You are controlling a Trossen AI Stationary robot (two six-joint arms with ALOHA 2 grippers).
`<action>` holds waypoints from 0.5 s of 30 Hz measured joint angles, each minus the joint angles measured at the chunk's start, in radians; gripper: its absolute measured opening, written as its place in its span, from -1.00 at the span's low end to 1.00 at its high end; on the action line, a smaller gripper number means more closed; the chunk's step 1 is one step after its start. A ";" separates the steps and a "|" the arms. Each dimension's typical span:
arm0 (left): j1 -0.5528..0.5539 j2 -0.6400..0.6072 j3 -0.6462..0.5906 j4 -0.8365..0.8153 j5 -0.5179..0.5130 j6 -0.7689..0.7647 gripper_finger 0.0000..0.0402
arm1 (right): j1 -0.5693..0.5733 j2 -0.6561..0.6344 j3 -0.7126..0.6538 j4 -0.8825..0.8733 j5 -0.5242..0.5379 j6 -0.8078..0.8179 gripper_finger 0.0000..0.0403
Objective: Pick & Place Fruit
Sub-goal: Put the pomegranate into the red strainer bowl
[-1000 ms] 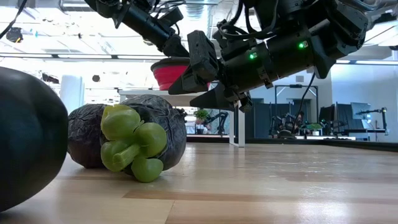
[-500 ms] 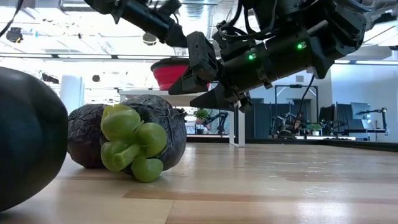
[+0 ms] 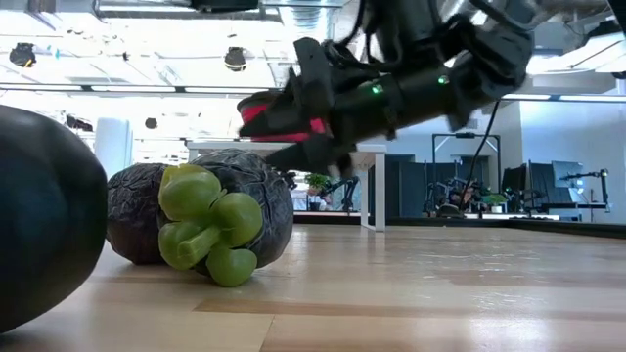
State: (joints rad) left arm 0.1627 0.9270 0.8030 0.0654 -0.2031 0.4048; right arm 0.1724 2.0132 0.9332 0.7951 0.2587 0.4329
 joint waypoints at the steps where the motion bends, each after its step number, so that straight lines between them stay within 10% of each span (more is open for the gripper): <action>1: -0.014 -0.031 -0.037 0.005 0.000 -0.020 -0.30 | -0.009 0.000 0.016 -0.010 -0.072 -0.024 0.44; 15: -0.122 -0.254 -0.566 0.075 -0.001 -0.484 -0.46 | -0.032 0.004 0.417 -0.740 -0.360 -0.448 0.44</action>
State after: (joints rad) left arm 0.0410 0.6734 0.2368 0.1403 -0.2043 -0.0790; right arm 0.1408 2.0177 1.3506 0.0547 -0.1018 -0.0148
